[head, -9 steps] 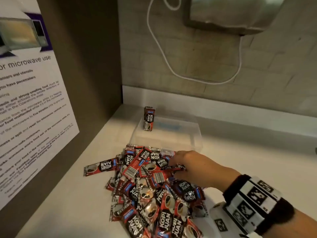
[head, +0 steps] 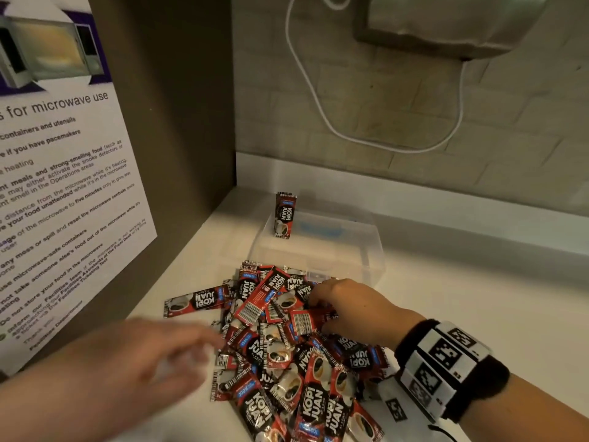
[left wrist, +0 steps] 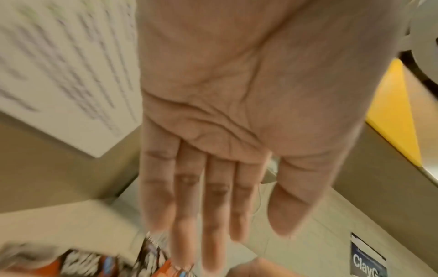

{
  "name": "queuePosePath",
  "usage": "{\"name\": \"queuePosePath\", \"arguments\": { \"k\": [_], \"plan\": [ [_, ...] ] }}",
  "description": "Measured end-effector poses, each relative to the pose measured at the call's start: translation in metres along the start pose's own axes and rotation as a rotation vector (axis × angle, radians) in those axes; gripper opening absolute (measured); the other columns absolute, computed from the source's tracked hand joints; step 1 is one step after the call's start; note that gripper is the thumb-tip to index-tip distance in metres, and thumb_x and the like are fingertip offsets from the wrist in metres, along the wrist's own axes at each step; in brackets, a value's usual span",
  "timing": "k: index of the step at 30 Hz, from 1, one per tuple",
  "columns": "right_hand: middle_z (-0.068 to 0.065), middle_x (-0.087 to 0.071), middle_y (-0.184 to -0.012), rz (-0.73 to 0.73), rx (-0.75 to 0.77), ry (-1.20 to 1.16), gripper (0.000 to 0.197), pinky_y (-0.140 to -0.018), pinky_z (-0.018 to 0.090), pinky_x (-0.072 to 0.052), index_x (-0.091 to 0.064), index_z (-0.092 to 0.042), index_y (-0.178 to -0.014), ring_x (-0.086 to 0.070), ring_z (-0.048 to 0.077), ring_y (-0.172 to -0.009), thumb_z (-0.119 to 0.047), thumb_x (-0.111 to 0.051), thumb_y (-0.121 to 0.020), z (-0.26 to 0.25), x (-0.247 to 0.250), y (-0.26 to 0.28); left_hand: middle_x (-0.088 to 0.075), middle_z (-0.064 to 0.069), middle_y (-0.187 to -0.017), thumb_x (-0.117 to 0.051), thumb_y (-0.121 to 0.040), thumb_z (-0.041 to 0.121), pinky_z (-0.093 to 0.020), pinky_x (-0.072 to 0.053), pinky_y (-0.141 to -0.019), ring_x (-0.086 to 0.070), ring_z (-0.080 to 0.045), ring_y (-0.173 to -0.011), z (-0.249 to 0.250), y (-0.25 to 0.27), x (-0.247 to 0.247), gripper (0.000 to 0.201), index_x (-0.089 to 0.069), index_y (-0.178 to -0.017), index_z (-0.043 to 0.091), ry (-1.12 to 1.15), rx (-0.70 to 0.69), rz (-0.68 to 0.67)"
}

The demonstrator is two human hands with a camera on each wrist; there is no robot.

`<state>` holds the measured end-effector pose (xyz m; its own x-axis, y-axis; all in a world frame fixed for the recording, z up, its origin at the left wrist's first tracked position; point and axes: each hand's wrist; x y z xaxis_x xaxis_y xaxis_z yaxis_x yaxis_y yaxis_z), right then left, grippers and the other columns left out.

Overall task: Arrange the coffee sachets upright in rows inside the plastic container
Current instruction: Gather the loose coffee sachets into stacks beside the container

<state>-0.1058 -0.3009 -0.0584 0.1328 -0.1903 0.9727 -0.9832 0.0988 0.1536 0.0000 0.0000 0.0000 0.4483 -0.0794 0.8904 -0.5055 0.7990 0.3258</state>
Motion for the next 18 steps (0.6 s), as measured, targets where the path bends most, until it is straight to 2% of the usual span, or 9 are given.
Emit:
{"name": "queuePosePath", "arguments": {
  "k": [2, 4, 6, 8, 11, 15, 18],
  "plan": [
    [-0.004, -0.059, -0.120, -0.014, 0.013, 0.000, 0.038, -0.088, 0.033, -0.049, -0.059, -0.023, -0.117, -0.055, 0.018, -0.106, -0.020, -0.068, -0.081, -0.002, -0.001, -0.001, -0.055, 0.044, -0.100, -0.060, -0.086, 0.049, -0.010, -0.042, -0.069, -0.055, 0.018, -0.077, 0.030, -0.029, 0.010, 0.013, -0.058, -0.097, 0.054, 0.160, -0.060, 0.137],
    [-0.003, -0.060, -0.114, -0.021, 0.037, 0.006, 0.030, -0.083, 0.032, -0.050, -0.062, -0.021, -0.110, -0.056, 0.018, -0.103, -0.017, -0.066, -0.081, -0.002, -0.001, -0.001, -0.062, 0.031, -0.100, -0.060, -0.086, 0.049, -0.017, -0.044, -0.073, -0.057, 0.009, -0.084, 0.029, -0.072, 0.006, 0.015, -0.057, -0.101, 0.049, 0.062, -0.089, 0.247],
    [-0.002, -0.061, -0.109, -0.027, 0.048, 0.007, 0.024, -0.079, 0.032, -0.050, -0.064, -0.019, -0.105, -0.056, 0.018, -0.099, -0.016, -0.065, -0.081, -0.002, 0.002, 0.000, -0.059, 0.023, -0.109, -0.059, -0.087, 0.050, -0.019, -0.042, -0.072, -0.055, 0.001, -0.092, 0.036, -0.107, 0.001, 0.026, -0.059, -0.111, 0.041, -0.002, -0.025, 0.238],
    [-0.001, -0.063, -0.106, -0.020, 0.041, -0.004, 0.023, -0.079, 0.033, -0.051, -0.066, -0.018, -0.103, -0.057, 0.018, -0.095, -0.018, -0.066, -0.081, 0.001, 0.006, 0.001, -0.062, 0.012, -0.107, -0.059, -0.085, 0.055, -0.024, -0.043, -0.072, -0.055, -0.007, -0.092, 0.038, -0.134, -0.006, 0.037, -0.060, -0.114, 0.031, -0.097, 0.006, 0.244],
    [-0.002, -0.068, -0.095, 0.046, 0.031, -0.026, 0.013, -0.075, 0.034, -0.052, -0.066, -0.020, -0.094, -0.059, 0.017, -0.085, -0.018, -0.066, -0.082, 0.008, 0.012, 0.003, -0.061, 0.008, -0.095, -0.062, -0.083, 0.058, -0.027, -0.043, -0.067, -0.057, -0.011, -0.085, 0.041, -0.155, -0.017, 0.044, -0.060, -0.111, 0.025, -0.122, 0.067, 0.223],
    [-0.005, -0.066, -0.082, 0.139, 0.023, -0.065, 0.005, -0.068, 0.032, -0.050, -0.065, -0.019, -0.087, -0.058, 0.015, -0.074, -0.016, -0.066, -0.083, 0.018, 0.020, 0.008, -0.063, 0.005, -0.104, -0.069, -0.081, 0.050, -0.028, -0.046, -0.072, -0.057, -0.014, -0.089, 0.043, -0.161, -0.023, 0.044, -0.057, -0.115, 0.024, -0.104, 0.084, 0.243],
    [-0.008, -0.055, -0.069, 0.203, 0.009, -0.130, 0.014, -0.059, 0.031, -0.044, -0.052, -0.021, -0.078, -0.051, 0.013, -0.063, -0.016, -0.065, -0.082, 0.023, 0.027, 0.014, -0.061, 0.006, -0.095, -0.071, -0.081, 0.037, -0.026, -0.042, -0.064, -0.057, -0.012, -0.084, 0.038, -0.163, -0.020, 0.026, -0.056, -0.099, 0.026, 0.018, 0.081, 0.235]
  ]
}}
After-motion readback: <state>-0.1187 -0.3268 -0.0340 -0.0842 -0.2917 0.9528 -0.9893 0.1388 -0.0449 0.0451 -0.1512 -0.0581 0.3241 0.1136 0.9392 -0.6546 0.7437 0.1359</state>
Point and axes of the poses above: each hand's wrist, its own y-axis away from the middle knuckle, its own x-axis out of the back of the hand, z = x × y
